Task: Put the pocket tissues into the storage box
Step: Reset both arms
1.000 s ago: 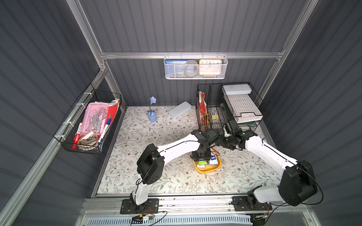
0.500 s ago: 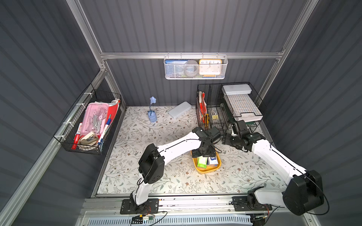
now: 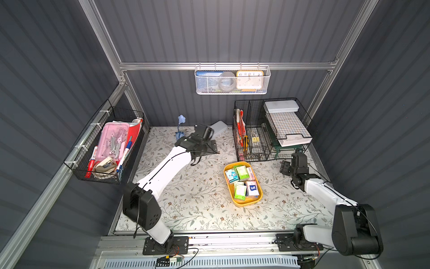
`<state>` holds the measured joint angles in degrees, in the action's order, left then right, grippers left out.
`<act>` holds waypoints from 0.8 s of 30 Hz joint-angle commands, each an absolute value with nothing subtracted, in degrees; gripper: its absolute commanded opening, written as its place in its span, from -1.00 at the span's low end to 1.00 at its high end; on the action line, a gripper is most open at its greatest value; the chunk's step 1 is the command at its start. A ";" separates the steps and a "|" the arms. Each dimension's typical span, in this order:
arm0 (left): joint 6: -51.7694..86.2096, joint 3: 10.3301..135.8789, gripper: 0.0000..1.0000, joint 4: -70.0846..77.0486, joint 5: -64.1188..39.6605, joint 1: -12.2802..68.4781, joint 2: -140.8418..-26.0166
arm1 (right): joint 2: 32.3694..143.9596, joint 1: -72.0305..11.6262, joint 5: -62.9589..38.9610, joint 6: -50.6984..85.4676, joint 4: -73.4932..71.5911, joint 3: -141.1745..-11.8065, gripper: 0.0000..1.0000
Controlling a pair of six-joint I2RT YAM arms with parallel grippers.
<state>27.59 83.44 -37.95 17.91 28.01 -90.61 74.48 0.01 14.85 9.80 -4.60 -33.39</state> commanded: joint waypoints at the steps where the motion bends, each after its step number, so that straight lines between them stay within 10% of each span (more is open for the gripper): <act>1: 14.17 72.64 0.98 -20.93 21.52 23.40 -85.96 | 77.59 0.39 15.95 7.56 -25.68 -27.72 0.56; 13: -0.51 51.37 0.98 12.54 13.82 7.30 -93.36 | 90.10 0.13 11.28 4.23 -58.89 -19.97 0.98; 24: -1.94 38.19 0.98 39.87 10.91 5.27 -98.46 | 87.47 0.00 11.99 5.04 -49.94 -21.95 0.98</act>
